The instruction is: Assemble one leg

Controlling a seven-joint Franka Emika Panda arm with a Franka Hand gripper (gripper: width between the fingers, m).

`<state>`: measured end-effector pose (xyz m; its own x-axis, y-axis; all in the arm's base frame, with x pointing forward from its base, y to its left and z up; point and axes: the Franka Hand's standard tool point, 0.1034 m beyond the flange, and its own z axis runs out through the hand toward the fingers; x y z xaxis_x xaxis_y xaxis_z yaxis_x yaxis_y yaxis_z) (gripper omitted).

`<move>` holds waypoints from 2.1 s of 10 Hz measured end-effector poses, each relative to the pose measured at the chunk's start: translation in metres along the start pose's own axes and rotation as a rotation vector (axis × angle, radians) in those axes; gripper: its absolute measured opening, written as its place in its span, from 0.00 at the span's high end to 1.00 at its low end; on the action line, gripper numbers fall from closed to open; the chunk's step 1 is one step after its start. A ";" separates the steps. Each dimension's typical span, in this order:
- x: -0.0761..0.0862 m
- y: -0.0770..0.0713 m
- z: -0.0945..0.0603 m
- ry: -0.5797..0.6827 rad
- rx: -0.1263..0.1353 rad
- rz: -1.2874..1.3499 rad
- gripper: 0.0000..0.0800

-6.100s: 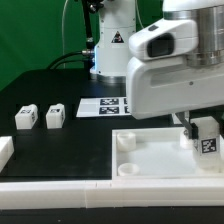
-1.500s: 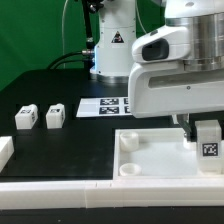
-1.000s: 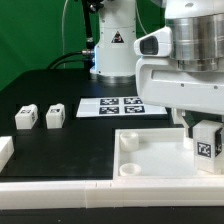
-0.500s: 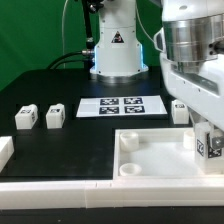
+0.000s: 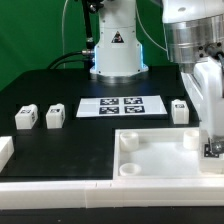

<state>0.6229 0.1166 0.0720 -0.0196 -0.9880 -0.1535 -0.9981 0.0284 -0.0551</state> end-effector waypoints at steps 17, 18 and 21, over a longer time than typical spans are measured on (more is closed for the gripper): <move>0.001 0.001 0.002 0.050 -0.066 -1.588 0.19; 0.001 0.001 0.002 0.050 -0.066 -1.588 0.35; 0.002 0.001 0.001 0.051 -0.066 -1.587 0.64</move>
Offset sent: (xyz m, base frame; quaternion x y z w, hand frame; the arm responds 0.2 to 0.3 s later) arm 0.0011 0.0015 0.0025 -0.0160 0.0070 -0.3284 0.9444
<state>0.6218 0.1149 0.0702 0.9988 -0.0103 0.0476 -0.0065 -0.9968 -0.0792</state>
